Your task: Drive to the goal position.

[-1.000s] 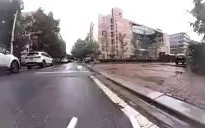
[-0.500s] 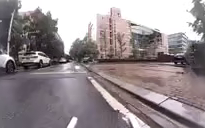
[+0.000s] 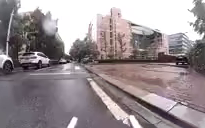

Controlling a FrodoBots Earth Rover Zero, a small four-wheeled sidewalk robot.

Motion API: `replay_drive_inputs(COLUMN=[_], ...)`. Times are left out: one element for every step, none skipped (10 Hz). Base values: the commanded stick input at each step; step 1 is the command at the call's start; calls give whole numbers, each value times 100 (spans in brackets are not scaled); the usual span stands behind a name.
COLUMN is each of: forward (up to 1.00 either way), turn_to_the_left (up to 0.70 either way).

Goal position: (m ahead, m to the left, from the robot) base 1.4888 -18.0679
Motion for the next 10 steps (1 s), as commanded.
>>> replay_drive_inputs(forward=[45,45,45,45,45,45,45,45,45,45], turn_to_the_left=[0,27,27,27,27,27,27,27,27,27])
